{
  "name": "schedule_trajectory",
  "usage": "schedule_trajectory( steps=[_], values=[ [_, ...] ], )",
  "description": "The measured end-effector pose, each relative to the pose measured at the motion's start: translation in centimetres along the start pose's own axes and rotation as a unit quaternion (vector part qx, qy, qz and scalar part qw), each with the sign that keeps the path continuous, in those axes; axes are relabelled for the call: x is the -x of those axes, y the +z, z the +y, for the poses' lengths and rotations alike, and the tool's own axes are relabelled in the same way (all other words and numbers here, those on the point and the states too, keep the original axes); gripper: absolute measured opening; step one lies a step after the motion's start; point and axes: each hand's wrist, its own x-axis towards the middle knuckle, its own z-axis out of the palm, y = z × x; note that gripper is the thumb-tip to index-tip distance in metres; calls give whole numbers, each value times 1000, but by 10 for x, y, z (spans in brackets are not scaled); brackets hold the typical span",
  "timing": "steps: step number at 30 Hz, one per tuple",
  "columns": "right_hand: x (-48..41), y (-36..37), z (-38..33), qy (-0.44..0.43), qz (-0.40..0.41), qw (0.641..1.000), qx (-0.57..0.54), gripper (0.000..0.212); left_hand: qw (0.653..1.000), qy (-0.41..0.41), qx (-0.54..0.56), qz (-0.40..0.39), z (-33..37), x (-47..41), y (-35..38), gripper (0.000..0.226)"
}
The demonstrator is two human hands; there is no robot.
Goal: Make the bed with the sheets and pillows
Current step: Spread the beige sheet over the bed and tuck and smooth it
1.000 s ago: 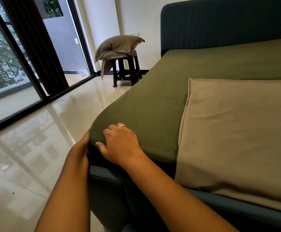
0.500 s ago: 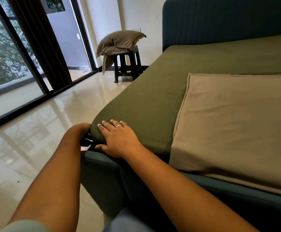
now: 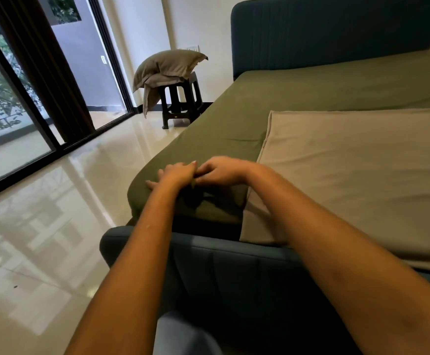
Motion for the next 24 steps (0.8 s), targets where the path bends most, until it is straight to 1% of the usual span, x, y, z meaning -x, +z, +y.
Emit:
schedule_trajectory(
  steps=[1, 2, 4, 5, 6, 7, 9, 10, 12, 13, 14, 15, 16, 17, 18, 19, 20, 21, 22, 24],
  values=[
    [13, -12, 18, 21, 28, 999, 1, 33, 997, 37, -61, -8, 21, 96, -29, 71],
    [27, -23, 36, 48, 54, 997, 5, 36, 993, 87, -56, -60, 43, 145, -34, 65],
    [55, -37, 70, 110, 109, 987, 31, 45, 984, 149, -59, -81, 75, 201, -38, 62],
    [64, -38, 86, 141, 134, 980, 39, 50, 976, 181, -75, -97, 82, 208, -27, 63],
    [72, -33, 97, 165, 141, 975, 42, 53, 970, 202, -86, -103, 85, 213, -14, 64],
    [77, -23, 105, 183, 132, 973, 55, 56, 965, 221, -101, -97, 89, 217, -5, 63],
    [77, 9, 112, 218, 111, 962, 120, 64, 963, 233, -116, -65, 90, 223, 0, 58],
    [76, 21, 111, 228, 112, 956, 145, 66, 964, 232, -117, -60, 91, 224, -1, 54],
    [74, 29, 103, 207, 111, 961, 148, 66, 965, 223, -118, -65, 96, 221, -10, 48],
    [76, 26, 96, 175, 96, 974, 107, 62, 967, 213, -119, -67, 101, 218, -14, 47],
    [81, 17, 88, 134, 71, 988, 26, 56, 971, 204, -109, -63, 109, 218, -18, 46],
    [88, 8, 83, 100, 44, 991, -79, 49, 974, 199, -92, -54, 117, 221, -20, 46],
    [96, -1, 81, 85, 30, 981, -171, 46, 977, 194, -73, -43, 126, 224, -19, 45],
    [105, -10, 83, 82, 42, 973, -213, 46, 978, 194, -64, -35, 134, 227, -16, 43],
    [112, -16, 92, 105, 70, 973, -195, 47, 979, 189, -68, -34, 140, 231, -12, 43],
    [118, -21, 107, 150, 111, 974, -129, 49, 980, 181, -80, -28, 144, 233, -7, 44],
    [121, -23, 126, 208, 137, 968, -27, 55, 982, 168, -87, -20, 147, 233, -3, 48],
    [124, -21, 142, 257, 135, 955, 68, 61, 984, 158, -81, -12, 149, 230, 1, 52],
    [126, -17, 155, 285, 118, 943, 123, 64, 987, 148, -69, -10, 153, 226, 3, 56],
    [124, -6, 166, 296, 107, 939, 139, 66, 991, 126, -52, -13, 160, 218, 0, 63]
  ],
)
